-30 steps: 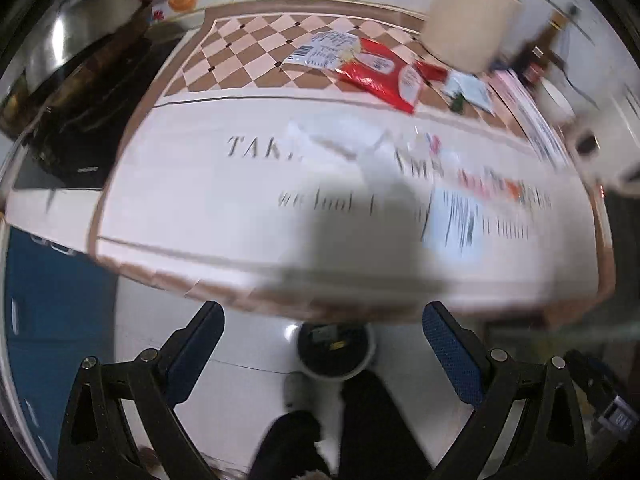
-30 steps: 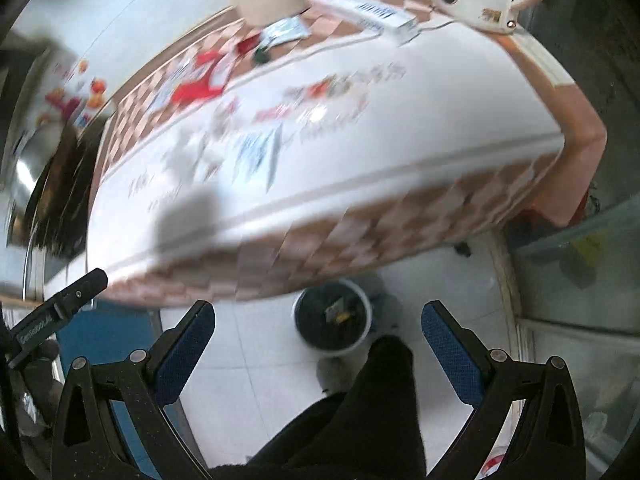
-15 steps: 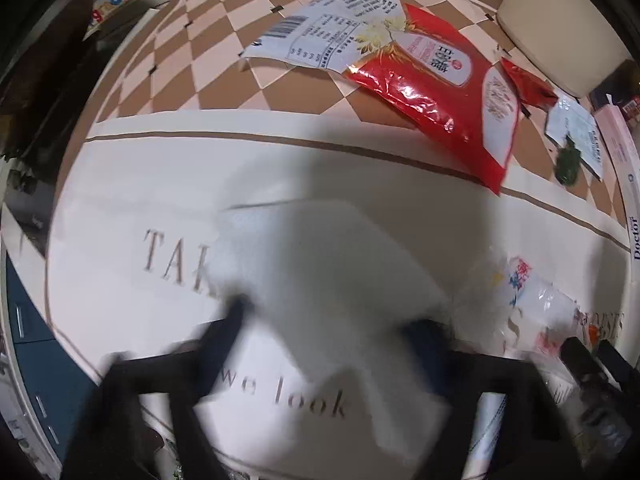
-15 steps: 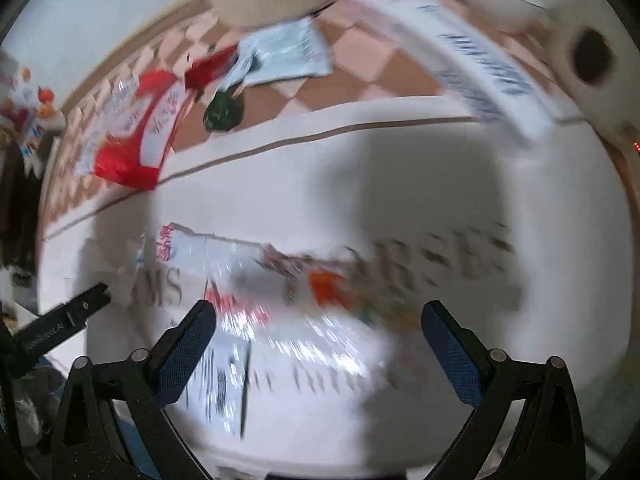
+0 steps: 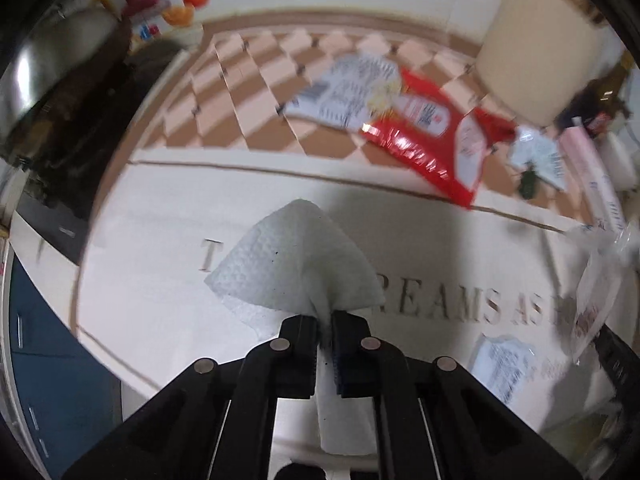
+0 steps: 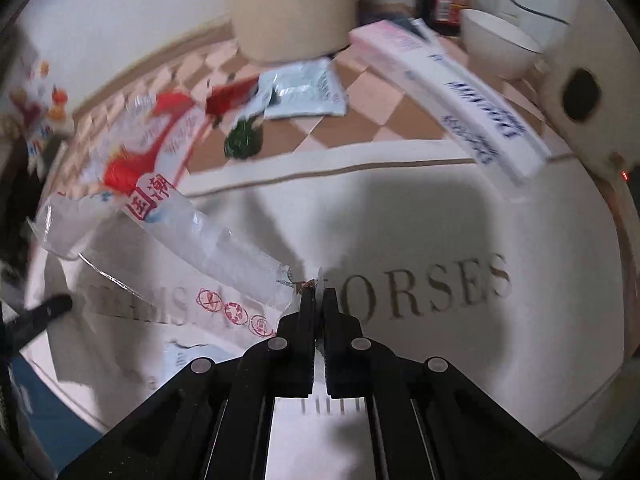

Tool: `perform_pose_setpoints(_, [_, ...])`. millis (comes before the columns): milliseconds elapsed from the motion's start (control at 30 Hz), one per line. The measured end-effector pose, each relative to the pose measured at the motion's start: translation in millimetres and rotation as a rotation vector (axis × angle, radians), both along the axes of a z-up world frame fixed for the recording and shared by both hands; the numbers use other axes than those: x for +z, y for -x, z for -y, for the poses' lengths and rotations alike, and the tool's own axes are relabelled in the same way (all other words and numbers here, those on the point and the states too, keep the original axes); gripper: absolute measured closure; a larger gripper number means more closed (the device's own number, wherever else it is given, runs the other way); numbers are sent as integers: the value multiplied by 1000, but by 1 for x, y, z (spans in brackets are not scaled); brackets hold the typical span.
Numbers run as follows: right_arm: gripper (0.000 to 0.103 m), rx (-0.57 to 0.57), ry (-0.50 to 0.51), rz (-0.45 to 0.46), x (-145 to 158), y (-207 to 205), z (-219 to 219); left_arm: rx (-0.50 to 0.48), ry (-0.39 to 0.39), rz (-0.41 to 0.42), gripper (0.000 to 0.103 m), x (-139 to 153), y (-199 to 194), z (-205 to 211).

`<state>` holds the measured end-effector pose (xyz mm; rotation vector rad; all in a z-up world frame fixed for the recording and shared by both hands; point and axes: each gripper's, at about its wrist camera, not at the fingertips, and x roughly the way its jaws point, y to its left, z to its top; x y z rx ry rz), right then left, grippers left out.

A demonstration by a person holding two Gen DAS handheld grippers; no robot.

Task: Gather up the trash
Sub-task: 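Grasp a white tissue with left tool while right tool grasps a plastic wrapper, then lower tissue and wrapper into the bin and open both tools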

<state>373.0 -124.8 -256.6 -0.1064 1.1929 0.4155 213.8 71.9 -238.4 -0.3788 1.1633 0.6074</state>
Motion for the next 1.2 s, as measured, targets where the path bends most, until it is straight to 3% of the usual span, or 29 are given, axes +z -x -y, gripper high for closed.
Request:
perform_pose_setpoints(167, [100,-39,-115,11,42,42,36,-73,-40,97,100,40,44,29])
perform_pose_setpoints(300, [100,-61,-160,6,62,101,63,-138,-32,115,100,42,92,53])
perform_pose_setpoints(400, [100,-86,-180,-25,63,153,85,-186,22,88,100,26,128,71])
perform_pose_setpoints(533, [100,-150,-214,-134,33,221,113,-240,100,21,100,-23,171,90])
perform_pose_setpoints(733, [100,-202,-122,-386,-82,291,135,-236,258,-146,99,-130,204,104])
perform_pose_setpoints(867, [100,-248,-68,-538,-185,310,136,-163,374,-223,99,-223,201,97])
perform_pose_setpoints(1067, [100,-331,-17,-653,-351,298,129,-58,517,-274,99,-383,168,84])
perform_pose_setpoints(1200, [100,-362,20,-671,-449,282,117,-18,612,-275,98,-478,139,81])
